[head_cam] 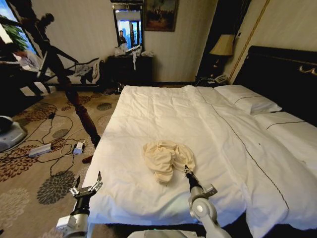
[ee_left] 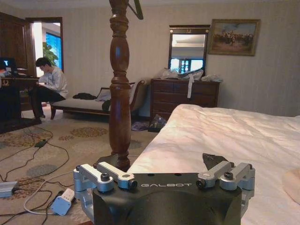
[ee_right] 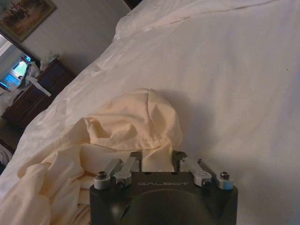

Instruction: Pick up the clothes from the bed and hang them on the clothes hanger.

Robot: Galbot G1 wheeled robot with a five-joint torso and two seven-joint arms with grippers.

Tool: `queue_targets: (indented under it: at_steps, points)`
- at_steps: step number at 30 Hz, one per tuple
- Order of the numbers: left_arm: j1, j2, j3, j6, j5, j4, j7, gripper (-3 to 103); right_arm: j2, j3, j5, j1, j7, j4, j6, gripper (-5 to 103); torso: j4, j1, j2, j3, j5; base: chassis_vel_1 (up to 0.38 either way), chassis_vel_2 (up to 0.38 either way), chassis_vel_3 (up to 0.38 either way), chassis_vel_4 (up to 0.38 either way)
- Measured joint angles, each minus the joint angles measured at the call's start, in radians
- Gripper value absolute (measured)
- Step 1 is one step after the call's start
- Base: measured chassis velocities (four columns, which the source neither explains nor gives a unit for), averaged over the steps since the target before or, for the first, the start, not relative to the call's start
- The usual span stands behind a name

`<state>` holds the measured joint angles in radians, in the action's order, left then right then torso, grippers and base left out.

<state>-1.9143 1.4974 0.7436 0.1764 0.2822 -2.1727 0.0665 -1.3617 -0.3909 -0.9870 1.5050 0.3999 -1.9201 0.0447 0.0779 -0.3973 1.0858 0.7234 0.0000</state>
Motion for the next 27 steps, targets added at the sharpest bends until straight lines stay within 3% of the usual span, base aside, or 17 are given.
queue_targets:
  at_steps: [2, 4, 7, 9, 13, 18, 20, 23, 24, 25, 27]
  points:
    - [0.002, -0.002, 0.002, 0.002, 0.002, 0.005, 0.004, 100, -0.001, 0.0, 0.012, 0.004, -0.003, -0.002, 0.01, 22, 0.0, 0.0, 0.0, 0.0, 0.0, 0.0, 0.0, 0.0, 0.0]
    - [0.002, -0.002, 0.002, 0.002, 0.003, 0.006, 0.004, 100, -0.001, 0.0, 0.015, 0.005, -0.003, -0.002, 0.012, 22, 0.0, 0.0, 0.0, 0.0, 0.0, 0.0, 0.0, 0.0, 0.0]
    - [0.005, -0.002, 0.0, 0.002, 0.003, 0.01, 0.006, 100, -0.001, -0.002, 0.031, 0.008, -0.004, -0.002, 0.018, 6, 0.0, 0.0, 0.0, 0.0, 0.0, 0.0, 0.0, 0.0, 0.0]
    - [0.005, -0.003, 0.0, 0.002, 0.003, 0.01, 0.007, 100, -0.001, -0.004, 0.039, 0.01, -0.004, -0.002, 0.02, 2, 0.0, 0.0, 0.0, 0.0, 0.0, 0.0, 0.0, 0.0, 0.0]
    - [0.006, -0.005, 0.0, 0.002, 0.003, 0.011, 0.008, 100, 0.003, -0.008, 0.086, 0.02, -0.012, -0.002, 0.034, 1, 0.0, 0.0, 0.0, 0.0, 0.0001, 0.0, 0.0, 0.0, 0.0]
    - [0.005, -0.007, 0.002, 0.003, 0.005, 0.008, 0.01, 100, 0.038, -0.036, 0.139, 0.047, -0.107, -0.085, 0.09, 0, 0.0001, 0.0, 0.0, 0.0, 0.0002, 0.0, 0.0, 0.0, 0.0]
    - [0.005, -0.009, 0.004, 0.005, 0.008, 0.001, 0.011, 100, 0.095, -0.073, 0.1, 0.06, -0.182, -0.206, 0.114, 0, 0.0001, 0.0, 0.0, 0.0, 0.0003, 0.0, 0.0, 0.0, 0.0]
    - [0.004, -0.01, 0.005, 0.005, 0.008, -0.002, 0.011, 100, 0.145, -0.099, 0.063, 0.063, -0.221, -0.277, 0.127, 0, 0.0001, 0.0, 0.0, 0.0, 0.0003, 0.0, 0.0, 0.0, 0.0]
    - [0.004, -0.011, 0.005, 0.006, 0.007, -0.008, 0.012, 100, 0.24, -0.141, 0.008, 0.07, -0.266, -0.355, 0.145, 0, 0.0, 0.0, 0.0, 0.0, 0.0002, 0.0, 0.0, 0.0, 0.0]
    - [0.004, -0.011, 0.005, 0.006, 0.007, -0.008, 0.012, 100, 0.24, -0.141, 0.008, 0.07, -0.266, -0.355, 0.145, 0, 0.0, 0.0, 0.0, 0.0, 0.0002, 0.0, 0.0, 0.0, 0.0]
    - [0.004, -0.012, 0.005, 0.006, 0.004, -0.015, 0.011, 100, 0.334, -0.183, -0.044, 0.079, -0.304, -0.418, 0.163, 0, 0.0, 0.0, 0.0, 0.0, 0.0, 0.0, 0.0, 0.0, 0.0]
